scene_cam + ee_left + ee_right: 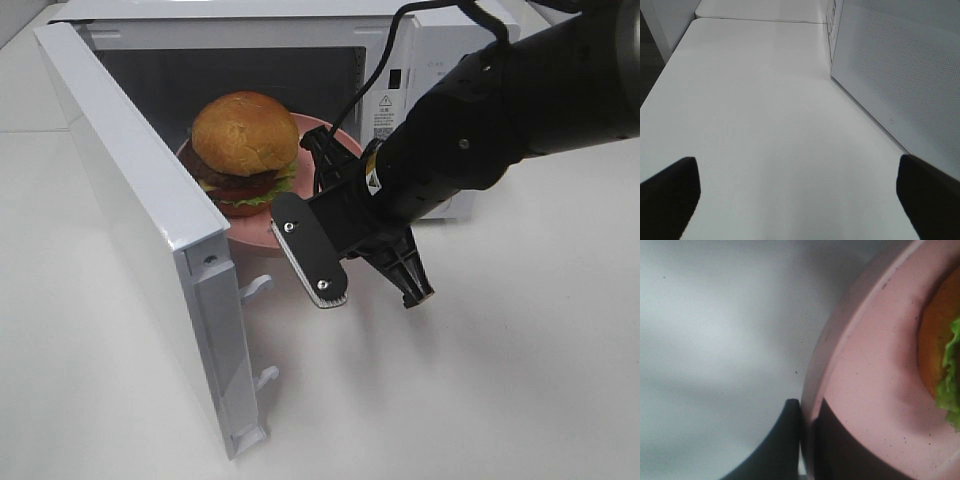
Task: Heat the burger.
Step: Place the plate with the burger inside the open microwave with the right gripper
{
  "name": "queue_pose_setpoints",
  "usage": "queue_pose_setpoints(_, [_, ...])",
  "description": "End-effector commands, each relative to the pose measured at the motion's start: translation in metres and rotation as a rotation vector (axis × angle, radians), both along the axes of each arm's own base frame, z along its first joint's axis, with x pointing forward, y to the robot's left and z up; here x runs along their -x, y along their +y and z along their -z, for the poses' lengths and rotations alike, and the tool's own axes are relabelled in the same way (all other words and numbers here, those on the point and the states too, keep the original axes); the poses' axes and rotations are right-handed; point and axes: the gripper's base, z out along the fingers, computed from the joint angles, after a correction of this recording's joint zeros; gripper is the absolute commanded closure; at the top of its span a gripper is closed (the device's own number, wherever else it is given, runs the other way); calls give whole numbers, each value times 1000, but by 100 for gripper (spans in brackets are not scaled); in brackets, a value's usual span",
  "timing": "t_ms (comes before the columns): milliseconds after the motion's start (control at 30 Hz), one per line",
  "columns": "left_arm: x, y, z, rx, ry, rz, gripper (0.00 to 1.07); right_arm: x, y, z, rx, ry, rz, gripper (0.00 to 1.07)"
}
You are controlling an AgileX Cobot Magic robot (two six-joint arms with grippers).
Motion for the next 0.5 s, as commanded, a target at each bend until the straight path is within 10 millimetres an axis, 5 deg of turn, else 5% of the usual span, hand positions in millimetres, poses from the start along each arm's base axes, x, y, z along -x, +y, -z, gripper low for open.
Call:
queue_pose_setpoints(33, [-1,0,0,1,-14,1,4,-10,7,-16,-62,-74,-18,107])
queue_pose_setpoints(500, [-1,0,0,1,-14,1,4,-35,21,-15,-41,-68,4,107])
